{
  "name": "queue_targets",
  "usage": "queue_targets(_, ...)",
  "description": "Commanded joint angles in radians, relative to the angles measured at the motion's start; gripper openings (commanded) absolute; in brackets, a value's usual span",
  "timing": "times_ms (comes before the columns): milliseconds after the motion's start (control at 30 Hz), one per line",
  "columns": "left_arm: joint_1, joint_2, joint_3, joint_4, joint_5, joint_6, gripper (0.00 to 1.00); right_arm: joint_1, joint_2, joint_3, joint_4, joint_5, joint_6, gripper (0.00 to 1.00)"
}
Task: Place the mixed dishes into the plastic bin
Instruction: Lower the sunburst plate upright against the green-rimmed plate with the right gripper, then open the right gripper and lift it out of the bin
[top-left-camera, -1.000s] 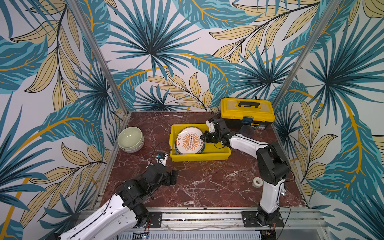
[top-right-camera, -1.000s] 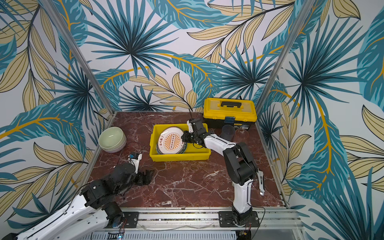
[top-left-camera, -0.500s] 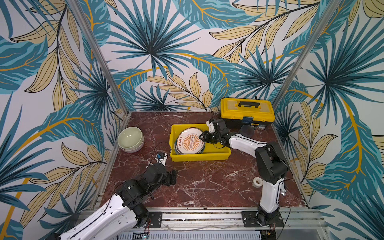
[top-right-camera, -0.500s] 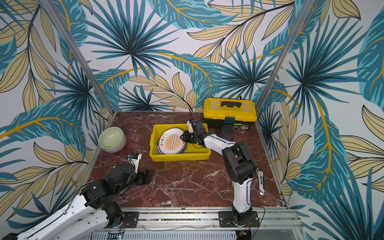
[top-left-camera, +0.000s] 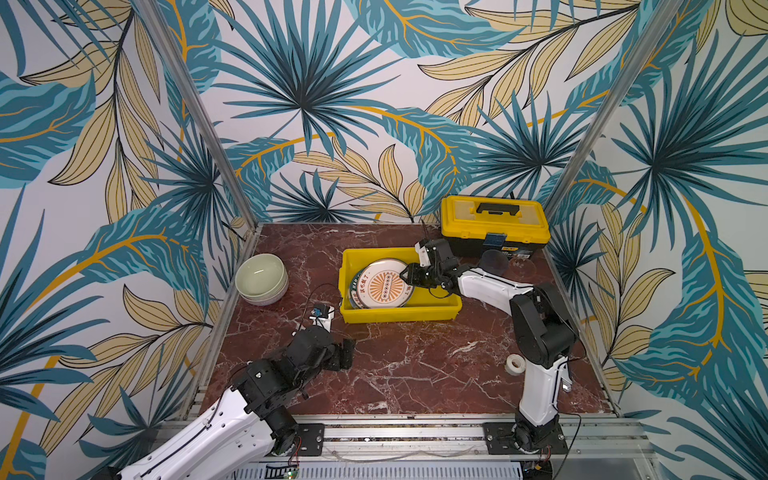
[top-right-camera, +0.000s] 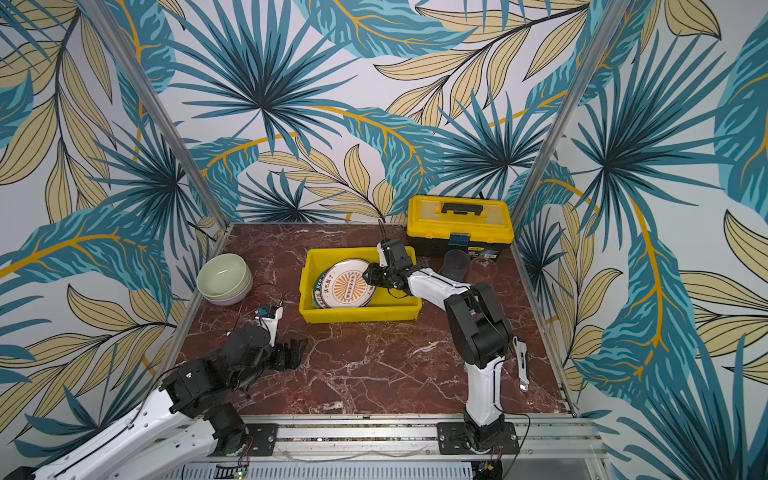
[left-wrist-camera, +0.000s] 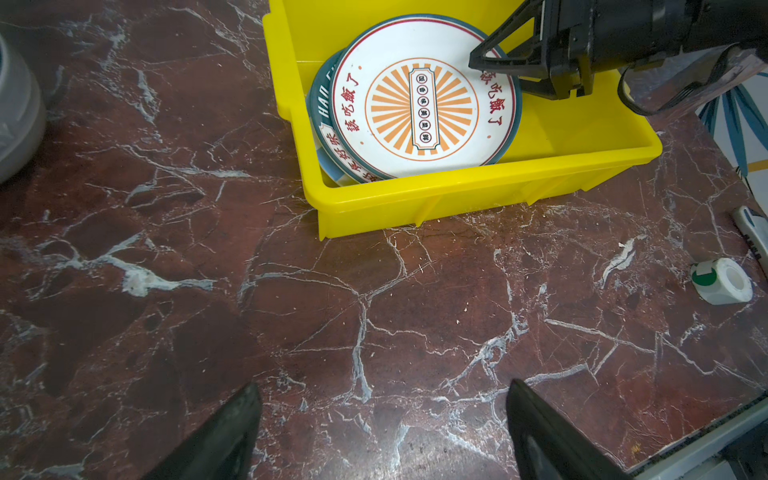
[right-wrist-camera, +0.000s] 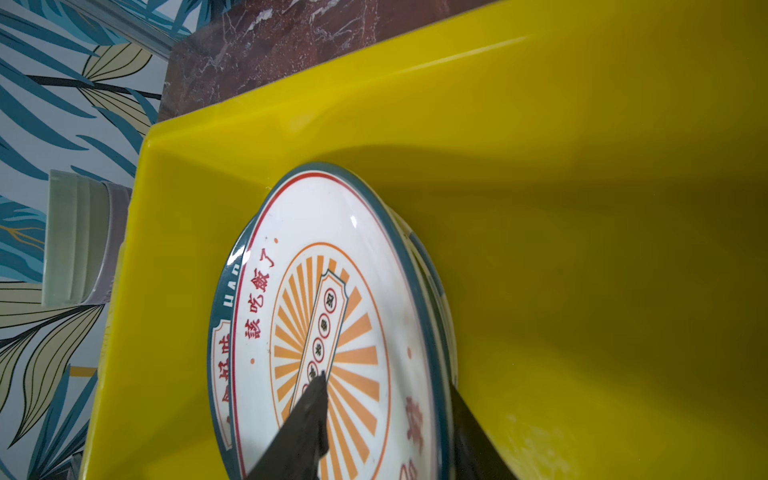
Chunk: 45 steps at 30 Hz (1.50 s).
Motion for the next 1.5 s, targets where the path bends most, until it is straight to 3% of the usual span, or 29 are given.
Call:
queue_targets(0,0.005,-0.007,0.008,-0.008,-0.009,0.003,0.92,0.002,0.032,0.013,-0.030,0.028,-0.018,0.44)
queue_targets(533,0.005,0.000,0.016,-0.008,-0.014,-0.002,0.92,0.027,0.072,0.063,-0.111,0.101,-0.047,0.50)
queue_targets(1167,0.005,0.007,0.016,-0.005,-0.026,-0.007,0.92,0.057,0.103,0.110,-0.130,0.104,-0.043,0.51)
queue_targets(1467,0.009,0.018,0.030,0.031,-0.031,0.007,0.93,0.057,0.068,0.118,-0.212,0.172,-0.084,0.52)
